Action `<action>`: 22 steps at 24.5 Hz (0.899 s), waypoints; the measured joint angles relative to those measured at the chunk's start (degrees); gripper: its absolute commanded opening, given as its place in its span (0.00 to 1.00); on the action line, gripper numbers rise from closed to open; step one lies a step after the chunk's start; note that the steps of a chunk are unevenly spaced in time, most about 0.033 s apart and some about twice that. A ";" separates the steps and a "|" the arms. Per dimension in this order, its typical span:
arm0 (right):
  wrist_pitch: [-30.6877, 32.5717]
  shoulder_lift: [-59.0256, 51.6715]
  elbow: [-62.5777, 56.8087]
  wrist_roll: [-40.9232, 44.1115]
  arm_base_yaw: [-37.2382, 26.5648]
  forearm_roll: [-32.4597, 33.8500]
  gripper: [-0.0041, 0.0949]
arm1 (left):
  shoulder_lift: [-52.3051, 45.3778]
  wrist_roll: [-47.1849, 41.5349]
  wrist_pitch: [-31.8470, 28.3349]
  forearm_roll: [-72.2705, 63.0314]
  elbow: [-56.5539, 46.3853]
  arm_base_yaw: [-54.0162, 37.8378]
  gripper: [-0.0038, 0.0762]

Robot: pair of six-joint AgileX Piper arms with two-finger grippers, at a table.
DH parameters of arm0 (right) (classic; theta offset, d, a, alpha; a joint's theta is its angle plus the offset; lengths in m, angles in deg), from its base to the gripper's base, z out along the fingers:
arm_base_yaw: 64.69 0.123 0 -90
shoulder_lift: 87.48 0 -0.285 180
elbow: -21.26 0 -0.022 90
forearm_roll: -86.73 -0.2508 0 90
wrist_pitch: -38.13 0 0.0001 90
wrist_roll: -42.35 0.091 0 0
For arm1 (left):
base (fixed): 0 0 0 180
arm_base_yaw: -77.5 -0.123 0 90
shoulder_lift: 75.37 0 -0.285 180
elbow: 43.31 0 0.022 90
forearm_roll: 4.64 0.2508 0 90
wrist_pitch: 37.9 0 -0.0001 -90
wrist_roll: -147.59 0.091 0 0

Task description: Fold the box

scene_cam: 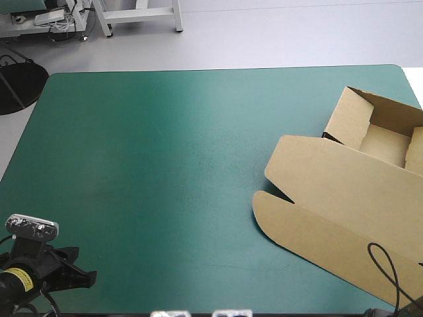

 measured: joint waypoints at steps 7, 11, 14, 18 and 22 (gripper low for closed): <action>0.37 -19.43 -4.64 -5.30 0.00 -22.76 0.03 | -7.57 1.37 -3.61 1.25 -7.60 0.00 0.04; 0.37 -30.99 -13.33 -11.78 0.31 -33.07 0.03 | -12.01 3.27 -4.62 -0.17 -11.92 0.00 0.04; 0.37 -38.15 -20.64 -14.34 2.47 -34.39 0.03 | -14.00 5.39 -5.24 -2.02 -13.22 0.00 0.04; -0.21 -47.52 -32.03 -16.89 7.13 -34.67 0.03 | -15.44 8.32 -5.61 -2.58 -14.11 0.00 0.04; -1.16 -56.10 -45.17 -17.70 11.14 -34.10 0.03 | -15.59 10.37 -5.61 -2.65 -14.25 0.00 0.04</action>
